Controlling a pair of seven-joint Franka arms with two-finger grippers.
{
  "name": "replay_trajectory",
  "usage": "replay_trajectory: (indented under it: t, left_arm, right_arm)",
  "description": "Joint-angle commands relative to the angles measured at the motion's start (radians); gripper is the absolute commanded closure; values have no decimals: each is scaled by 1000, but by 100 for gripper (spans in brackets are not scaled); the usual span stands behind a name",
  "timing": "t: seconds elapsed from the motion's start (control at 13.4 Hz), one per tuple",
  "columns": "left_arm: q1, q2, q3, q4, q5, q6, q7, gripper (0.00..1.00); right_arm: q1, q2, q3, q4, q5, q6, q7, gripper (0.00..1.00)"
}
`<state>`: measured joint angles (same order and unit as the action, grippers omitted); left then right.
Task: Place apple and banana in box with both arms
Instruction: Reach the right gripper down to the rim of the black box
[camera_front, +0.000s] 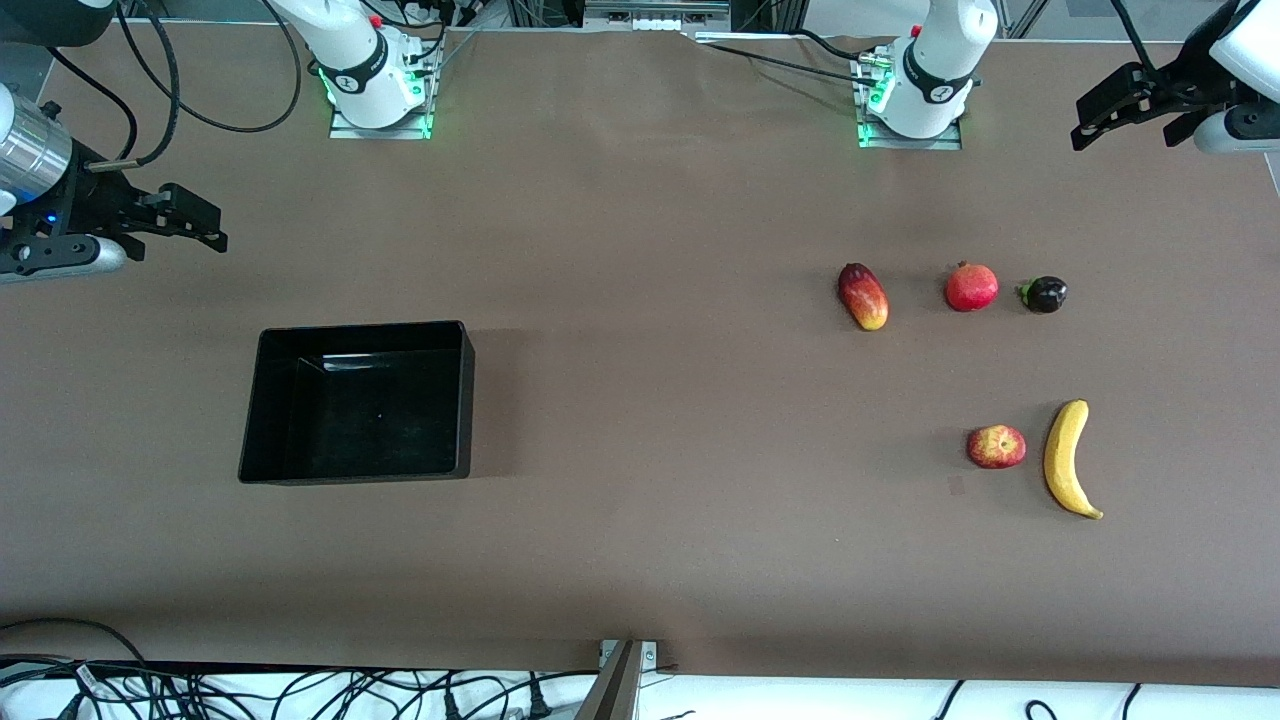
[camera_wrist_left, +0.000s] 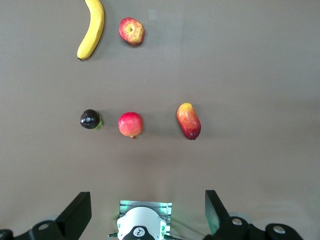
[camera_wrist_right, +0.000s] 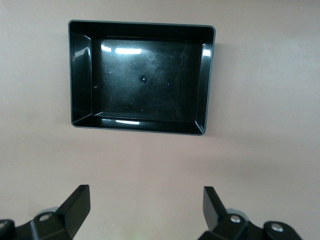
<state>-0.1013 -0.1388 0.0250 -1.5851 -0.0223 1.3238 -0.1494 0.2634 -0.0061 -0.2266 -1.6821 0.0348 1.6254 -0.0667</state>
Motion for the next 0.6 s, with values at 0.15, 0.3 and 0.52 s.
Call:
replay_trajectory:
  t: [0.15,0.3,0.52]
  left_arm:
    - [-3,-13,1,-15,-5,2,-4,0]
    - [-3,-13,1,-16,-5,6,-4,0]
    - [-3,-13,1,-16,-5,6,-4,0]
  right_arm:
    - [0,12,3,28,-10,-30,2,0]
    - [0,14,3,28,-13,-27,1,0]
    - [-9,92,-2,3,-73,-12,-5,0]
